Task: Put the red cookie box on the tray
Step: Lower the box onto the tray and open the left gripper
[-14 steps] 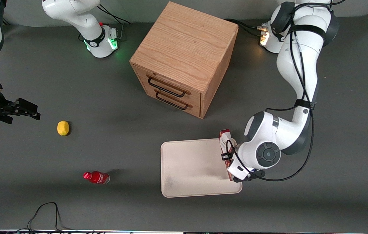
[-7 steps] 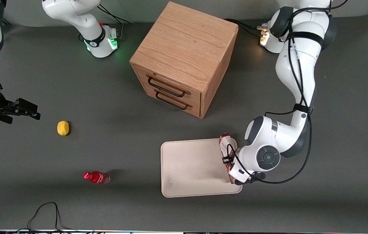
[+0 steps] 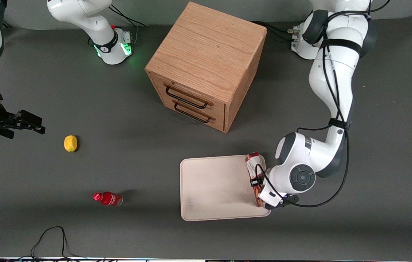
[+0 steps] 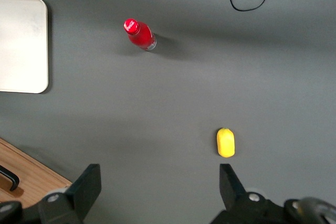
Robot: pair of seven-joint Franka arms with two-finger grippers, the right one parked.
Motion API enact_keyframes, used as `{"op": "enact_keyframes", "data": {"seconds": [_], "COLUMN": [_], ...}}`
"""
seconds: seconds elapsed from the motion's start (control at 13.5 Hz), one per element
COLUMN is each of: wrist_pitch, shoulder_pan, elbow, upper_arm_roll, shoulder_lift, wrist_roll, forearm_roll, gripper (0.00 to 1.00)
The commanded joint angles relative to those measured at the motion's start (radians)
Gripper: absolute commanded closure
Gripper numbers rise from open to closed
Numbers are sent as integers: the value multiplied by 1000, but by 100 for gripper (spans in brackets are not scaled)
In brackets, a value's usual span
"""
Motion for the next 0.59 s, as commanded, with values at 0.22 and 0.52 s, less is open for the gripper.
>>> {"op": "enact_keyframes", "data": {"seconds": [0.22,0.52], "wrist_pitch": [22,22], "shoulder_pan": [-3,-3], "elbow": [-6,-15], "upper_arm_roll": [4,5], "shoulder_lift": [7,1], "wrist_roll": [-11,-14], "forearm_roll": [4,5], "gripper": [0,0]}}
